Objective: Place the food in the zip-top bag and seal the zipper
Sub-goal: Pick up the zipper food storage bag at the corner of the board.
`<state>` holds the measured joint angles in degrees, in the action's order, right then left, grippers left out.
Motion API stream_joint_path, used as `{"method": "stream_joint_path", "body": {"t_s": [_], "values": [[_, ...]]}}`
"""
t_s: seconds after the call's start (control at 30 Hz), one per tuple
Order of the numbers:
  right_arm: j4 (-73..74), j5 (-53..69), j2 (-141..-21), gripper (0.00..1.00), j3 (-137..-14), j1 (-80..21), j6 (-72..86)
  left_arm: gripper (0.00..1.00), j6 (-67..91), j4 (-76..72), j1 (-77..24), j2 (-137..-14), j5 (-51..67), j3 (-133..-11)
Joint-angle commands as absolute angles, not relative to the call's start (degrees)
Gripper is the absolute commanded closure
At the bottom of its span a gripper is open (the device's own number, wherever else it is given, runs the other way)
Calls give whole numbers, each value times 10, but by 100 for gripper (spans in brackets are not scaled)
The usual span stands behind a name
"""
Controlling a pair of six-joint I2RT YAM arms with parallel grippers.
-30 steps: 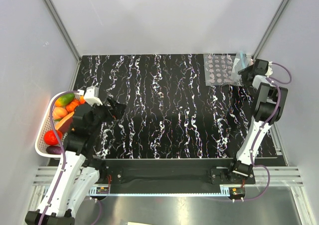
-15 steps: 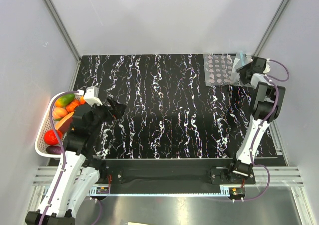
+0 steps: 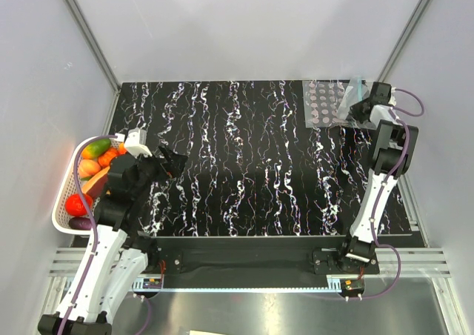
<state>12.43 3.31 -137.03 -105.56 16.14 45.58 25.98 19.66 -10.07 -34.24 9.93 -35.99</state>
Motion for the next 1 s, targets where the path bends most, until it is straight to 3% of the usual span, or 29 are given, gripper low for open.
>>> {"method": "stream_joint_path", "body": {"t_s": [0.0,0.2,0.47,0.63,0.97], "values": [[140,47,-1367,100,-1085,160,435,1,259,171,-98,-340,113,-383],[114,26,-1310,100,-1042,154,398,1,258,172,-98,-341,113,-384],[47,-45,-1116,100,-850,75,330,1,258,171,-96,-338,116,-384],[70,-110,-964,100,-745,-33,263,1,258,172,-94,-334,115,-382],[179,-140,-781,100,-636,-261,152,1,256,174,-95,-341,113,-381]]}}
